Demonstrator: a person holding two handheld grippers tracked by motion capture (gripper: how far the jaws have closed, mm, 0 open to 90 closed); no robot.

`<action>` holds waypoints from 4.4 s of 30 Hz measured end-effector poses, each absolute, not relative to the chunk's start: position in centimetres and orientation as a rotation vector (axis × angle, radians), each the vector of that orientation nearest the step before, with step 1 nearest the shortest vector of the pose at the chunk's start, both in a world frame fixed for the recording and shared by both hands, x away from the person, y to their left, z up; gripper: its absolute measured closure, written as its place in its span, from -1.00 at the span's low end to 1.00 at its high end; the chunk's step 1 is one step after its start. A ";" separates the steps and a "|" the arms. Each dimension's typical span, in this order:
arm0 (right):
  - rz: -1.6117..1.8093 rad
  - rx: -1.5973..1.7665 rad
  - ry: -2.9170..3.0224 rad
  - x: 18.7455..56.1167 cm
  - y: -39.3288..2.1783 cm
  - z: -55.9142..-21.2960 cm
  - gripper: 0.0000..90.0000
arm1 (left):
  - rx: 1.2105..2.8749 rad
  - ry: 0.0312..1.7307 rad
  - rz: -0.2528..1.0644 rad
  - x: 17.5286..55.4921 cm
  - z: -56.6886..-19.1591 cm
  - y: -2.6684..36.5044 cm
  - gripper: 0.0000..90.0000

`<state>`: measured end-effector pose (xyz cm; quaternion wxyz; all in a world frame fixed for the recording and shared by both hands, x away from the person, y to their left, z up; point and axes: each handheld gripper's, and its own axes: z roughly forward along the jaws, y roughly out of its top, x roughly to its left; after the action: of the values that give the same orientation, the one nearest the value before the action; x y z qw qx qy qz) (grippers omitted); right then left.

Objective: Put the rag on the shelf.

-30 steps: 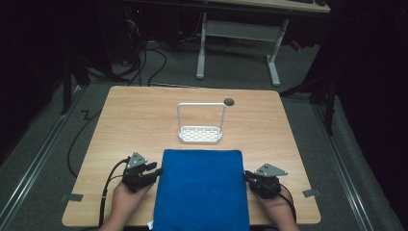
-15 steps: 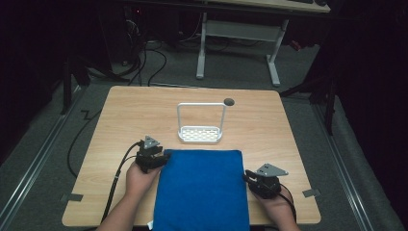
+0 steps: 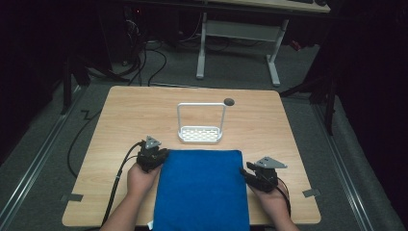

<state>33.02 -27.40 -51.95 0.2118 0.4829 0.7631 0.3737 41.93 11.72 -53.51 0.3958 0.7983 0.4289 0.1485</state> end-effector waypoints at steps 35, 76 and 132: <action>0.965 1.430 2.115 39.3 -25.9 -52.9 0.97 | 2.002 1.090 0.301 42.1 -53.6 12.2 0.96; 1.304 1.039 1.731 32.7 -24.0 -43.0 0.97 | 1.564 0.792 0.634 35.0 -43.1 14.2 0.96; 1.335 1.033 1.528 42.8 -26.2 -31.4 0.98 | 1.579 0.727 0.858 46.7 -31.7 12.4 0.97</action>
<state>42.83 -26.16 -31.42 0.4191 0.4120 0.6093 0.5323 46.73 12.37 -31.67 0.5658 0.6716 0.3093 0.3649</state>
